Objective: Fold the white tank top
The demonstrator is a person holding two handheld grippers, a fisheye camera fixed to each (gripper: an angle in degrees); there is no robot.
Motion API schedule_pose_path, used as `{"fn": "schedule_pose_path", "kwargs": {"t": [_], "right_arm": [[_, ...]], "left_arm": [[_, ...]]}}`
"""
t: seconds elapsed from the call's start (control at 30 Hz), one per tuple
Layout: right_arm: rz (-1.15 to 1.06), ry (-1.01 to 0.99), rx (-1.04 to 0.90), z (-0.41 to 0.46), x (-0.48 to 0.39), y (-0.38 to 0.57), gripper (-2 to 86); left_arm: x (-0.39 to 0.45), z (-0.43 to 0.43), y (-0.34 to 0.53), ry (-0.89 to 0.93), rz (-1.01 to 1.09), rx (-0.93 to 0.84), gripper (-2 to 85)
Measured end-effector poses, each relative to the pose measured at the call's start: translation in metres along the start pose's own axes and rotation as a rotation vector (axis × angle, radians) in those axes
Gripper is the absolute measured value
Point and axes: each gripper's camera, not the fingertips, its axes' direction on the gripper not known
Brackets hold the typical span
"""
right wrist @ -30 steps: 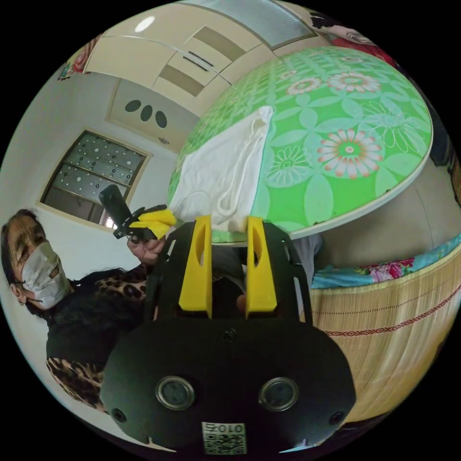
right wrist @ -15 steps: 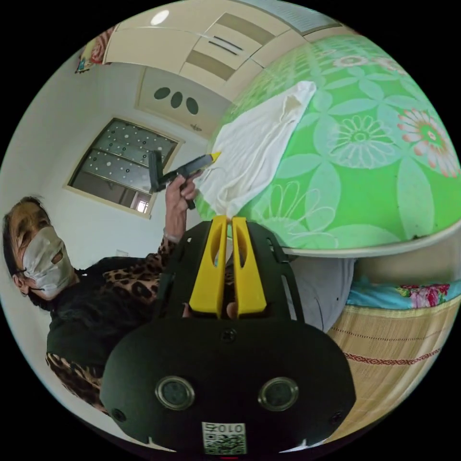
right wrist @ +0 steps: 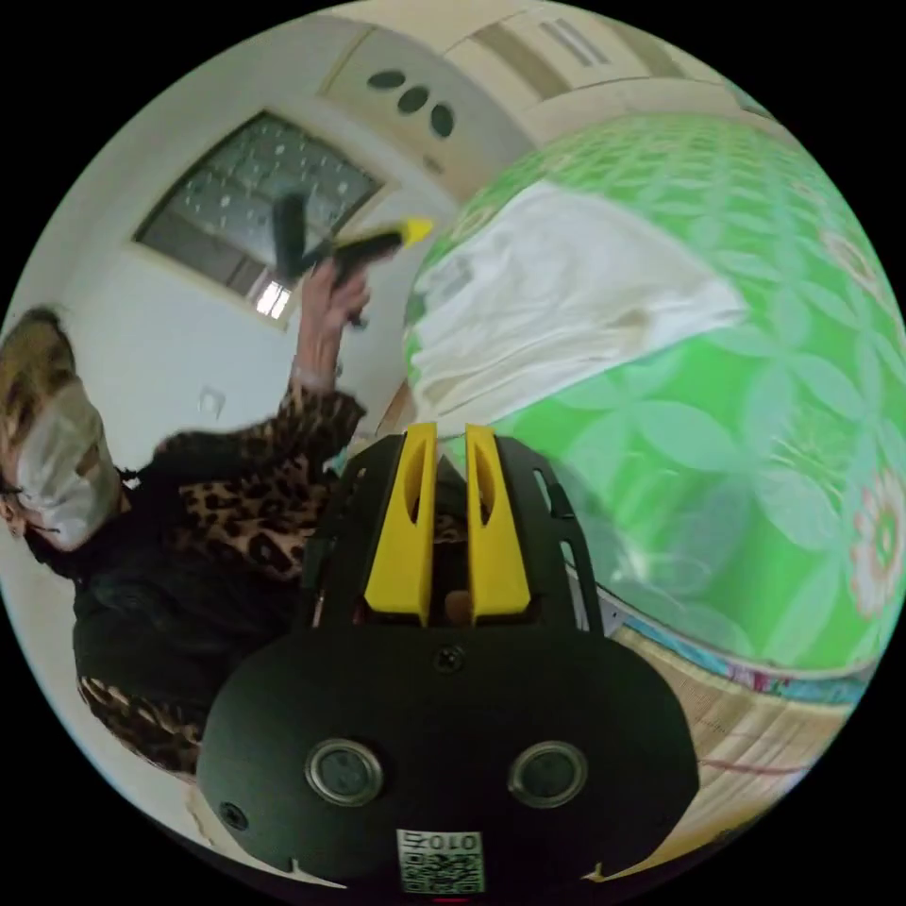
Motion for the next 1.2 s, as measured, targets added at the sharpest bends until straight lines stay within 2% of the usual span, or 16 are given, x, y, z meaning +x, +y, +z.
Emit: {"fn": "schedule_pose_path", "kwargs": {"t": [0.1, 0.17, 0.3, 0.43, 0.73, 0.83, 1.0, 1.2], "right_arm": [[0.168, 0.008, 0.179, -0.049, 0.048, 0.016, 10.5], [0.223, 0.034, 0.209, -0.059, 0.067, 0.017, 12.3], [0.23, 0.035, 0.236, -0.059, 0.087, 0.011, 13.7], [0.217, 0.051, 0.25, -0.056, 0.094, 0.004, 14.0], [0.224, -0.026, 0.206, -0.046, 0.114, -0.013, 14.0], [0.236, -0.043, 0.212, -0.043, 0.122, -0.014, 13.3], [0.236, -0.077, 0.195, -0.035, 0.131, -0.022, 12.7], [0.272, 0.043, 0.193, -0.035, 0.132, -0.017, 9.8]], "left_arm": [[0.098, 0.004, 0.04, -0.087, 0.197, 0.065, 1.8], [0.161, 0.024, 0.067, -0.21, 0.319, 0.07, 4.2], [0.223, 0.054, 0.087, -0.266, 0.44, 0.027, 7.5], [0.271, 0.062, 0.097, -0.42, 0.539, 0.051, 9.8], [0.306, 0.07, 0.108, -0.492, 0.609, 0.001, 10.6], [0.294, 0.061, 0.111, -0.396, 0.546, -0.013, 11.1], [0.299, 0.08, 0.113, -0.43, 0.59, -0.049, 11.5], [0.295, 0.096, 0.116, -0.438, 0.589, -0.016, 10.4]]}}
